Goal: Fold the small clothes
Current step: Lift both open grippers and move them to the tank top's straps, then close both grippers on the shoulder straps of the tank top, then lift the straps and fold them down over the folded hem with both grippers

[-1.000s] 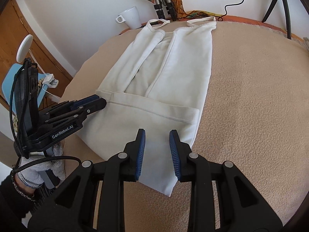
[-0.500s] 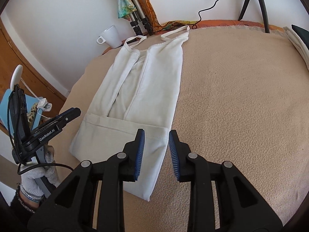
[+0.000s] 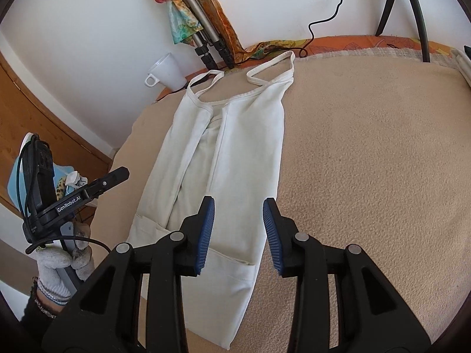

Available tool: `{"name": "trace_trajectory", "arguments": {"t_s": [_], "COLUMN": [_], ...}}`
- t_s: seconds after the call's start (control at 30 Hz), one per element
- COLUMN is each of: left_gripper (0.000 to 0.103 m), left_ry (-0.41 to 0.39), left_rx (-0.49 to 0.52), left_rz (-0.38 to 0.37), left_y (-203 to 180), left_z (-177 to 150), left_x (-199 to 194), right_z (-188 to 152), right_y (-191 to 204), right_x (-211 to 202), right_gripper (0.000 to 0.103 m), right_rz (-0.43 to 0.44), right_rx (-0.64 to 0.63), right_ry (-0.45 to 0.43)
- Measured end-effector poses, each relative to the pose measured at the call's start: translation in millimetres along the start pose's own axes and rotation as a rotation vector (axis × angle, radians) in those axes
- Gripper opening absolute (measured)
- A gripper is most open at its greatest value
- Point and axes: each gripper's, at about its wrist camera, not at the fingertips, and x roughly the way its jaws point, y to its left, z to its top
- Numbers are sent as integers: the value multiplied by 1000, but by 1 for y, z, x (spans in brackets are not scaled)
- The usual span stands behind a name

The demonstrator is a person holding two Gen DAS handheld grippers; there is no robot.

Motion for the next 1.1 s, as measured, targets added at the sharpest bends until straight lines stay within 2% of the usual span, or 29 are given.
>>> {"name": "trace_trajectory", "arguments": {"t_s": [0.1, 0.33, 0.43, 0.53, 0.67, 0.77, 0.8, 0.83, 0.87, 0.9, 1.0, 1.1], "left_gripper": [42, 47, 49, 49, 42, 26, 23, 15, 10, 9, 8, 12], "left_ry": [13, 52, 60, 66, 76, 84, 77, 72, 70, 65, 52, 47], "left_rx": [-2, 3, 2, -28, -74, -80, -79, -80, -86, -96, -96, -71], "left_rz": [-25, -62, -83, -135, -214, -222, -213, -204, -198, -190, -154, -138], "left_y": [4, 13, 18, 25, 30, 30, 30, 30, 32, 34, 35, 31], "left_z": [11, 32, 41, 51, 59, 61, 61, 61, 61, 61, 60, 61], "left_x": [16, 57, 73, 86, 101, 110, 111, 113, 113, 113, 113, 113], "right_z": [10, 45, 60, 69, 77, 82, 84, 85, 85, 85, 85, 86], "right_y": [-7, -41, -56, -69, -73, -70, -68, -68, -68, -68, -71, -78], "right_x": [11, 42, 54, 65, 73, 78, 79, 80, 82, 83, 85, 85], "right_gripper": [36, 36, 36, 37, 36, 36, 33, 20, 13, 8, 2, 2], "right_rz": [-13, 14, 69, 138, 197, 217, 201, 200, 212, 207, 90, 100], "right_rx": [0, 81, 125, 173, 178, 166, 165, 164, 165, 164, 163, 185], "right_ry": [11, 15, 3, -3, -4, -1, -6, -6, 0, 3, -4, -5]}}
